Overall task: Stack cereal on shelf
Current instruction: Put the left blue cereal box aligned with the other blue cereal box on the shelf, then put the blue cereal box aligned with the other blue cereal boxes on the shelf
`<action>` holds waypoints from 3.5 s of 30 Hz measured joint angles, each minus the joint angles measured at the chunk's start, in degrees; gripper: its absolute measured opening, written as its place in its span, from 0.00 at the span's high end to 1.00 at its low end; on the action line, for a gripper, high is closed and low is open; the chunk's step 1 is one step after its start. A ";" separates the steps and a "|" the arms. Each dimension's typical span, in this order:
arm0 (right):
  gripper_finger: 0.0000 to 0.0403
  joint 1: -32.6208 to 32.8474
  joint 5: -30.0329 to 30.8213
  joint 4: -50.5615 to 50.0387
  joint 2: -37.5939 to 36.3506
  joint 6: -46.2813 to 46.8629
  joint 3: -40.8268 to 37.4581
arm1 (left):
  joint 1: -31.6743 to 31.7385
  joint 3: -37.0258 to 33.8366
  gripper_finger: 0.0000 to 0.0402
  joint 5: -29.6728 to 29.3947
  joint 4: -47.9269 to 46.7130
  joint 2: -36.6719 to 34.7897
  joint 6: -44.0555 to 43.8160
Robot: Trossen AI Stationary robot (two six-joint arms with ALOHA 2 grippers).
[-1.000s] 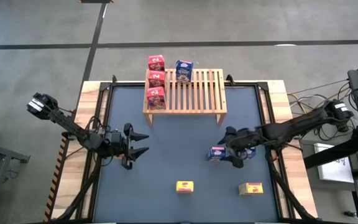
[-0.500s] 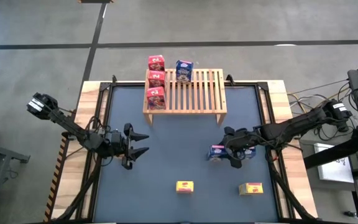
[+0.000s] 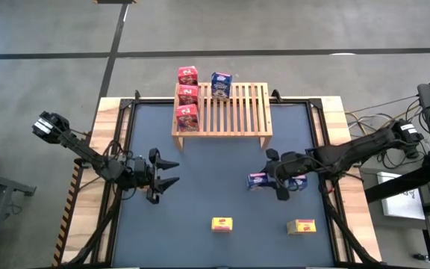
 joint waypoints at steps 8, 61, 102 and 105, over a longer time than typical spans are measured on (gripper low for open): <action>0.59 -2.12 8.54 0.27 0.07 -13.54 10.80 | 0.00 -0.02 0.42 0.08 -0.06 0.00 0.00; 0.59 -48.17 -30.88 -18.84 36.79 -27.35 58.93 | 0.13 0.00 0.42 0.07 -4.68 0.07 -0.09; 0.30 -48.13 -34.63 -21.78 34.56 -23.83 60.59 | 0.11 -0.01 0.42 0.04 -6.20 0.07 -1.63; 0.30 -48.11 -34.57 -23.90 33.01 -23.87 60.59 | 0.11 0.00 0.42 0.04 -6.27 0.07 -2.01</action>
